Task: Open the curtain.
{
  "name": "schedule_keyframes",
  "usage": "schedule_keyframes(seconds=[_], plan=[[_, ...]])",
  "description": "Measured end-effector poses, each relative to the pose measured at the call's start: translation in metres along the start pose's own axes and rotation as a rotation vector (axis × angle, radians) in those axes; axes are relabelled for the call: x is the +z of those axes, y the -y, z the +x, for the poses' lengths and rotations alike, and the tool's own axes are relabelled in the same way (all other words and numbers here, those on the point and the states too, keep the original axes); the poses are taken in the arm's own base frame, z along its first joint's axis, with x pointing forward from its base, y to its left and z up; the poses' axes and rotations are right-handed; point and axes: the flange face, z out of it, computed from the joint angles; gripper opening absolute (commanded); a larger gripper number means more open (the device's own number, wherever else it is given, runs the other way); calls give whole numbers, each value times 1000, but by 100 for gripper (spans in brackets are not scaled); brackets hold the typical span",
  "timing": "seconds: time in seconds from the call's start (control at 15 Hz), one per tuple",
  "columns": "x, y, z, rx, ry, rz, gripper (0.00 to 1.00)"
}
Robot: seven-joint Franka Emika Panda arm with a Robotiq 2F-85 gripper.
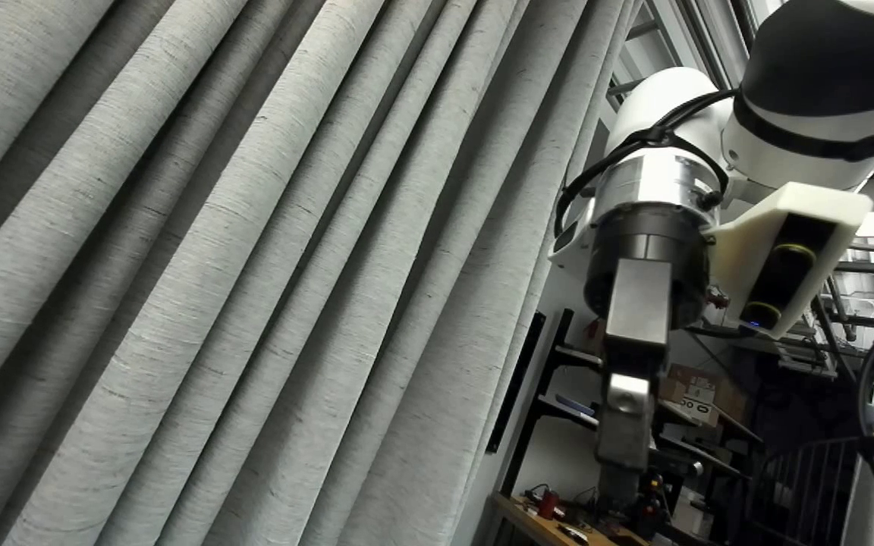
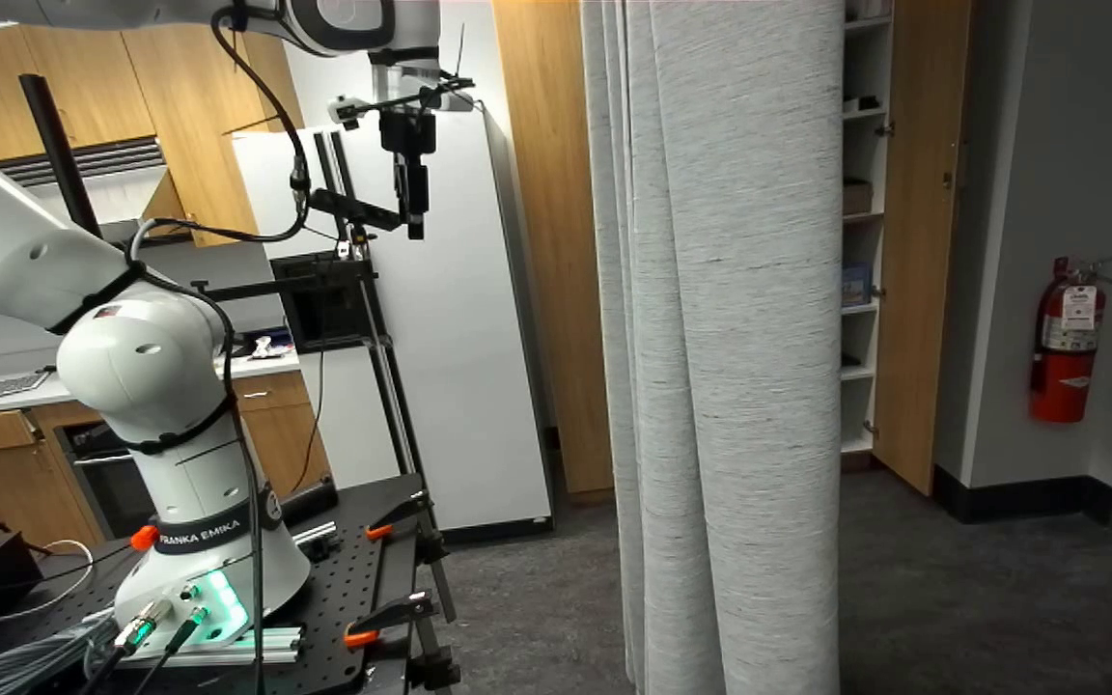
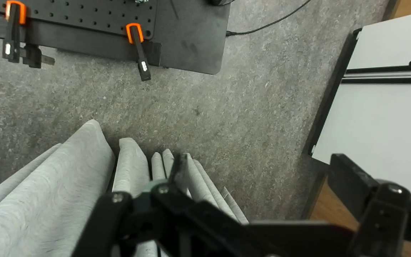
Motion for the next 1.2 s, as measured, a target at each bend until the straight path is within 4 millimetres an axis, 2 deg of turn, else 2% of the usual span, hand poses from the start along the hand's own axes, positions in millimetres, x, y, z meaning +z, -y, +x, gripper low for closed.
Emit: schedule_keyframes(seconds=[0.2,0.47,1.0,1.2], plan=[[-4,-5,1,13,-12,-12,100],[-25,-24,-3,52,-76,-73,100],[-89,-80,-38,191,-218,-159,100],[-99,-84,-47,204,-225,-160,100]])
